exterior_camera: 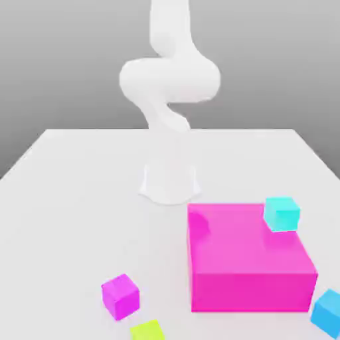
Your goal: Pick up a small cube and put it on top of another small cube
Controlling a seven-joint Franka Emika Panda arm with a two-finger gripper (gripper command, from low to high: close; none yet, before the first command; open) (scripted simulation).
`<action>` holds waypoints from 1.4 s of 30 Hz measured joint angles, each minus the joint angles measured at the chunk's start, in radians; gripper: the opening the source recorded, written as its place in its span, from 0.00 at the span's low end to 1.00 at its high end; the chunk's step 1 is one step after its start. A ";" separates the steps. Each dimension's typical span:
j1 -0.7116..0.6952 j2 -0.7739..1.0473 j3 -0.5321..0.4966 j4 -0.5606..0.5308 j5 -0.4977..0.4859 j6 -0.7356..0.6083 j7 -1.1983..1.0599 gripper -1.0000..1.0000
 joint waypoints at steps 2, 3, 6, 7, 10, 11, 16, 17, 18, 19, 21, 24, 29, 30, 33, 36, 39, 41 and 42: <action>-0.035 0.077 0.016 -0.026 -0.010 0.039 0.062 0.50; -0.051 0.114 0.023 -0.039 -0.016 0.057 0.093 0.50; -0.096 0.224 0.041 -0.077 -0.033 0.112 0.183 0.50; -0.110 0.261 0.046 -0.089 -0.038 0.129 0.212 0.50; -0.151 0.370 0.059 -0.126 -0.054 0.183 0.302 0.50; -0.163 0.406 0.062 -0.139 -0.059 0.202 0.331 0.50; -0.207 0.587 0.060 -0.201 -0.077 0.292 0.474 0.50; -0.215 0.623 0.057 -0.213 -0.078 0.310 0.500 0.50; -0.223 0.659 0.053 -0.226 -0.076 0.328 0.524 0.50; -0.233 0.695 0.052 -0.238 -0.072 0.347 0.547 0.50; -0.240 0.766 0.047 -0.263 -0.054 0.383 0.586 0.50; -0.243 0.872 0.042 -0.286 -0.026 0.448 0.624 0.50; -0.224 1.051 0.016 -0.261 -0.043 0.589 0.647 0.00; -0.224 1.051 0.016 -0.261 -0.043 0.589 0.647 0.00; -0.224 1.051 0.016 -0.261 -0.044 0.590 0.648 0.00; -0.222 1.058 0.014 -0.260 -0.047 0.596 0.651 0.00; -0.234 0.972 0.030 -0.275 -0.032 0.526 0.640 0.00; -0.238 0.902 0.036 -0.289 -0.021 0.470 0.632 0.00; -0.236 0.879 0.040 -0.284 -0.019 0.441 0.629 0.00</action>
